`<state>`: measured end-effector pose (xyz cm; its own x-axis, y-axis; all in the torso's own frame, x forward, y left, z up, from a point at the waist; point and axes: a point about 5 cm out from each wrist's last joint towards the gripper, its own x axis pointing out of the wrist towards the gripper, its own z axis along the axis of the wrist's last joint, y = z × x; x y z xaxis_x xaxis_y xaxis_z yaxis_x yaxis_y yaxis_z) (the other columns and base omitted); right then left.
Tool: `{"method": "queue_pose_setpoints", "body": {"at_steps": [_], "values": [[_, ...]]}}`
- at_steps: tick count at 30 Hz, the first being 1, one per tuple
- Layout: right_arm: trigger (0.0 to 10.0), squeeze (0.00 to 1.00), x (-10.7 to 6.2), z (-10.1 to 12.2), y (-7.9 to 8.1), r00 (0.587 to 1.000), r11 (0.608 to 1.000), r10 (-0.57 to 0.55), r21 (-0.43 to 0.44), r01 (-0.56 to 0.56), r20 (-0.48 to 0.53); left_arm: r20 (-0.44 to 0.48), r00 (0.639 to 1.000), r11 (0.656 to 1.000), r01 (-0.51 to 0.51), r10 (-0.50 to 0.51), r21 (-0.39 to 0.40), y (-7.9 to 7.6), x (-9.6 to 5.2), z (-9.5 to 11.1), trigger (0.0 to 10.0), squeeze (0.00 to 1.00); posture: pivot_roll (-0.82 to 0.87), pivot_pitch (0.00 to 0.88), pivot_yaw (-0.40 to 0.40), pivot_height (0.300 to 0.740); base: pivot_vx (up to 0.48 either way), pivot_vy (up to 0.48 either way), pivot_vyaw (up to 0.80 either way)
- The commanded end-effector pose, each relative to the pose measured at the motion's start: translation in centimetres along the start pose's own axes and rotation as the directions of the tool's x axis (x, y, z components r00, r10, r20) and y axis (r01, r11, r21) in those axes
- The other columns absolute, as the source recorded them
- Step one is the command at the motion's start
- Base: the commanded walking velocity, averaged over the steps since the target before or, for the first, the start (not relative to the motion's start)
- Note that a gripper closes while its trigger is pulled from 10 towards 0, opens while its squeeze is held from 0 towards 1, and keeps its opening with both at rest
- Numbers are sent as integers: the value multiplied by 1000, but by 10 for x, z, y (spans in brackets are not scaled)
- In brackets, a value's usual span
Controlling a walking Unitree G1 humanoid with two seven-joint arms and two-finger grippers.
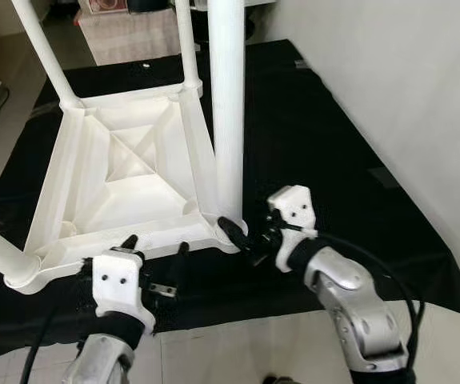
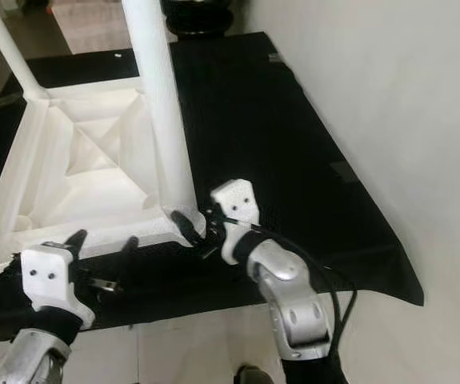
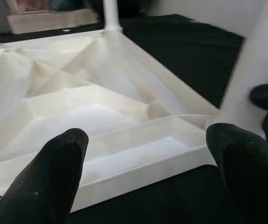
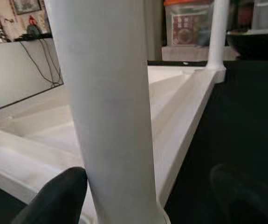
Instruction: Building children table
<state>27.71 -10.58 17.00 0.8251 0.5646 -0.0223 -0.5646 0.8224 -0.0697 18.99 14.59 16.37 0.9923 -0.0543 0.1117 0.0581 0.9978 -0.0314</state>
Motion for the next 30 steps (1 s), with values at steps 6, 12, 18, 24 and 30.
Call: {"method": "queue_pose_setpoints", "body": {"at_steps": [6, 12, 18, 24, 30], "values": [[10000, 1000, -22, -19, -4, 996, 997, -71, -10, 70, -57, -56, 994, 995, -88, 90, 51, 18, -2, -8, 10000, 0, -33, 103, 31, 740, 0, 0, 0], [10000, 0, -33, -28, -17, 972, 977, -215, -33, 213, -90, -137, 987, 993, -67, 80, 100, 13, -24, -20, 10000, 0, -52, 107, 18, 740, 0, 0, 0], [10000, 0, -32, -33, -23, 961, 966, -257, -15, 257, -101, -150, 987, 990, -35, 56, 136, 6, -24, -23, 10000, 0, -49, 94, 12, 740, 0, 0, 0], [10000, 0, -24, -32, -26, 959, 963, -270, -15, 270, -88, -145, 984, 986, -83, 104, 143, 9, -11, -26, 10000, 0, -46, 81, 14, 740, 0, 480, 0], [10000, 0, -17, -31, -25, 960, 963, -269, -25, 268, -71, -114, 987, 982, -93, 112, 162, 12, -3, -23, 10000, 0, -28, 51, 18, 740, 0, 448, 0]]}}
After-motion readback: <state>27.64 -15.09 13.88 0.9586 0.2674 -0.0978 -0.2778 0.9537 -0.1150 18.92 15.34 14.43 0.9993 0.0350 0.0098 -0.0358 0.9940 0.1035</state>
